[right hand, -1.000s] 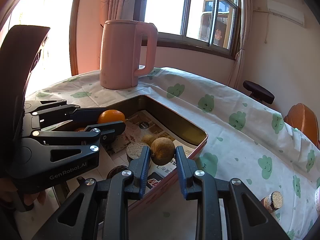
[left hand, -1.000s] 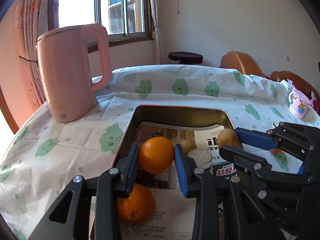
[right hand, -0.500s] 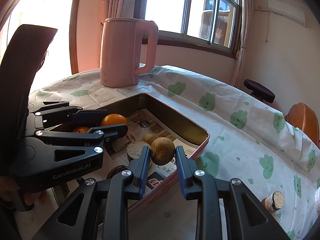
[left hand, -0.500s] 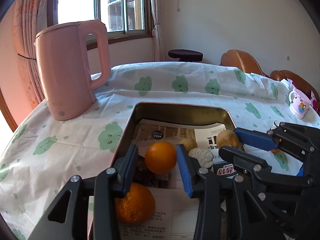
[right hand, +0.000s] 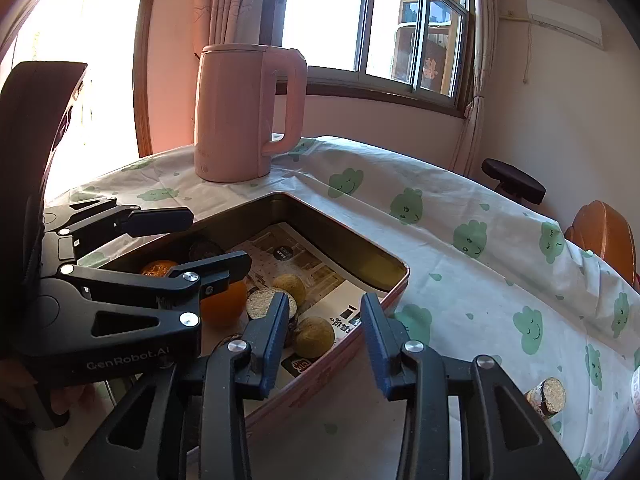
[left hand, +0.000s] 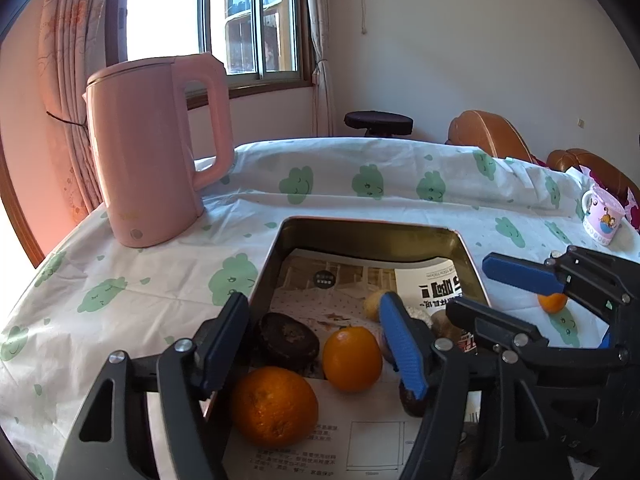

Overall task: Organize fruits
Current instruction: 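Lower the orange and kiwi into the tin box and open both grippers, then move both open grippers back toward the remaining items on the cloth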

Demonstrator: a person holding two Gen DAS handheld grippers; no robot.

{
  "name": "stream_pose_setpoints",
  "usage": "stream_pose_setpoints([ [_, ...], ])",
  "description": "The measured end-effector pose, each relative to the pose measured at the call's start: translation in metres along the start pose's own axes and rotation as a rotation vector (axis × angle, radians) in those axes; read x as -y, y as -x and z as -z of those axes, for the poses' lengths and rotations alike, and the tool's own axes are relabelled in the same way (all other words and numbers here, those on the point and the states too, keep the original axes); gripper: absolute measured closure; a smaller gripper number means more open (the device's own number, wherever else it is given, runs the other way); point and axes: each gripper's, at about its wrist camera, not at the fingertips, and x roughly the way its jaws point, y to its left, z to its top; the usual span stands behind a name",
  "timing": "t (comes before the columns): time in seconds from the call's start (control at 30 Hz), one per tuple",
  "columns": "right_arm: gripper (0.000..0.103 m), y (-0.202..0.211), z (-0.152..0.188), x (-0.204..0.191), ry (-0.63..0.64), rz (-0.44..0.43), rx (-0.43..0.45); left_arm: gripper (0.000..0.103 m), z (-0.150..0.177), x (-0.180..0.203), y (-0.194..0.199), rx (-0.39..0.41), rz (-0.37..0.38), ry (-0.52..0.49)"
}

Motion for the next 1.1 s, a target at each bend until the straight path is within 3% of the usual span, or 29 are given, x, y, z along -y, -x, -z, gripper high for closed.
stream_pose_setpoints([
  [0.27,0.057,0.003,0.001,0.002,-0.01,0.008,0.01,0.028,0.0,0.0,0.001,0.007,-0.027,-0.004],
  [0.5,0.046,0.01,0.002,0.005,-0.021,0.001,0.034,0.027,0.0,0.001,0.009,0.028,-0.046,0.008],
  [0.67,0.046,0.018,0.006,0.014,-0.004,0.058,0.02,0.02,-0.006,0.011,0.025,0.06,-0.033,0.011],
  [0.8,0.046,0.039,0.011,0.05,-0.07,0.124,0.029,0.007,-0.015,0.03,0.041,0.106,-0.016,-0.006],
  [0.97,0.046,0.061,0.026,0.115,-0.204,0.268,0.006,0.006,-0.025,0.064,0.049,0.128,0.021,-0.054],
  [1.1,0.045,0.066,0.041,0.154,-0.33,0.316,-0.021,0.004,-0.027,0.093,0.046,0.124,0.044,-0.09],
])
